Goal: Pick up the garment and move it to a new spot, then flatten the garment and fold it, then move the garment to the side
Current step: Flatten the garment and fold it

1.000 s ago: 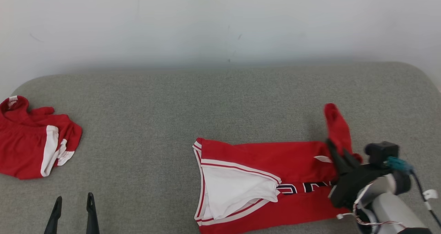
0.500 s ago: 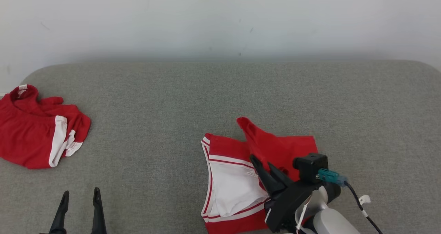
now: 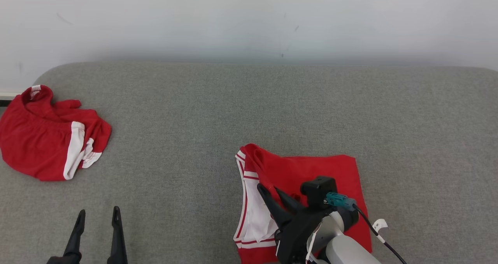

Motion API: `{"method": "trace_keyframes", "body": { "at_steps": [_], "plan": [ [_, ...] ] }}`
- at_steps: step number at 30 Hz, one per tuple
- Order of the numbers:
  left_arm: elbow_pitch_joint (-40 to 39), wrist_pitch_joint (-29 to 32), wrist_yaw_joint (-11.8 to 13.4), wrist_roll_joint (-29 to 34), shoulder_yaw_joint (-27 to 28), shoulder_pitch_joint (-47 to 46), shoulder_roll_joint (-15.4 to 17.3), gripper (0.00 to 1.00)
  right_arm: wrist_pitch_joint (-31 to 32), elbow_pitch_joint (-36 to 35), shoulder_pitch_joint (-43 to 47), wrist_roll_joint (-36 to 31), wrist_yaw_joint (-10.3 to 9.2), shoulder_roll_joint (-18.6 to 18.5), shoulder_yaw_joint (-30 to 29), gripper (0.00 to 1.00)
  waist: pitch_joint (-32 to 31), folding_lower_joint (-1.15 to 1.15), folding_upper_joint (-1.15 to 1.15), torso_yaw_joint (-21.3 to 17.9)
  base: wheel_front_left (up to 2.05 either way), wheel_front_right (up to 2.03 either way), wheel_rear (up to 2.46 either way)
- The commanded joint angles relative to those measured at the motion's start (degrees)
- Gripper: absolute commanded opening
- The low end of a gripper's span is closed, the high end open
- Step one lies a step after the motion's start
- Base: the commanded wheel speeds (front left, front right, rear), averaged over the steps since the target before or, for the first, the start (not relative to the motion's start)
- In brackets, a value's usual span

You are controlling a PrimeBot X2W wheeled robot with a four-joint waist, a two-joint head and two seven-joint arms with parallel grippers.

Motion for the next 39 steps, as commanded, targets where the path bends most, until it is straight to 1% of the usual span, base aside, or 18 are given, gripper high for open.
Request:
{"method": "trace_keyframes", "body": {
  "at_steps": [1,2,5,9,12,13,16,21,24,30,35,39],
  "plan": [
    [0.11,-0.18,-0.07,-0.14,0.02,-0.53,-0.22,1.0,-0.84,0.57,-0.59,-0.46,-0.14,0.52,0.36,0.93,-0.03,0.0,0.0,0.07,0.0,0.0,0.0],
    [0.18,-0.18,-0.07,-0.18,0.08,-0.47,-0.22,1.0,-1.54,1.0,-0.84,-0.19,-0.14,0.67,0.3,1.0,-0.07,0.0,0.0,0.07,0.0,0.0,0.0],
    [0.33,-0.18,-0.07,-0.39,0.39,-0.19,-0.18,1.0,-4.19,1.19,-1.49,0.24,-0.14,0.5,-0.37,1.0,-0.35,0.0,0.0,-0.16,0.0,0.0,0.0],
    [0.31,-0.18,-0.04,-0.28,0.84,0.33,-0.07,1.0,-7.95,-0.04,-2.29,0.47,-0.14,-1.59,-2.73,1.0,-0.96,0.0,0.0,-0.91,0.0,0.0,0.0],
    [0.18,-0.18,-0.02,-0.07,0.91,0.62,-0.07,1.0,-10.24,-1.33,-2.03,0.01,-0.14,-3.22,-5.56,1.0,-1.45,0.0,0.0,-1.43,0.0,0.0,0.0],
    [0.08,-0.18,-0.02,0.03,0.97,0.87,-0.03,1.0,-11.55,-2.24,-1.21,-0.48,-0.14,-4.34,-7.64,1.0,-1.81,0.0,0.0,-1.81,0.0,0.0,0.0],
    [-0.02,-0.18,-0.02,0.09,1.08,1.28,0.18,1.0,-13.1,-3.6,0.41,-1.0,-0.14,-5.88,-10.87,1.0,-2.41,0.0,0.0,-2.47,0.0,0.0,0.0],
    [-0.52,-0.18,-0.03,0.46,1.37,2.08,0.19,1.0,-14.74,-5.89,4.14,-1.76,-0.14,-6.99,-16.04,1.0,-3.16,0.0,0.0,-3.51,0.0,0.0,0.0],
    [-0.91,-0.18,-0.03,0.94,1.19,2.45,0.44,1.0,-15.24,-7.16,6.36,-2.24,-0.14,-7.2,-18.75,1.0,-3.36,0.0,0.0,-4.16,0.0,0.0,0.0],
    [-1.09,-0.18,-0.02,1.55,1.22,2.75,0.47,1.0,-16.15,-10.02,9.98,-3.68,-0.14,-7.25,-21.8,1.0,-3.73,0.0,0.0,-4.9,0.0,0.0,0.0],
    [-1.44,-0.18,-0.02,1.86,1.07,2.74,0.58,1.0,-16.6,-13.56,14.44,-5.8,-0.15,-5.68,-24.77,1.0,-4.03,0.0,0.0,-5.19,0.0,0.0,0.0],
    [-1.81,-0.18,-0.02,2.2,1.06,3.11,0.57,1.0,-16.66,-16.06,17.85,-7.91,-0.15,-3.64,-27.22,1.0,-4.37,0.0,0.0,-5.23,0.0,0.0,0.0]
  ]
}}
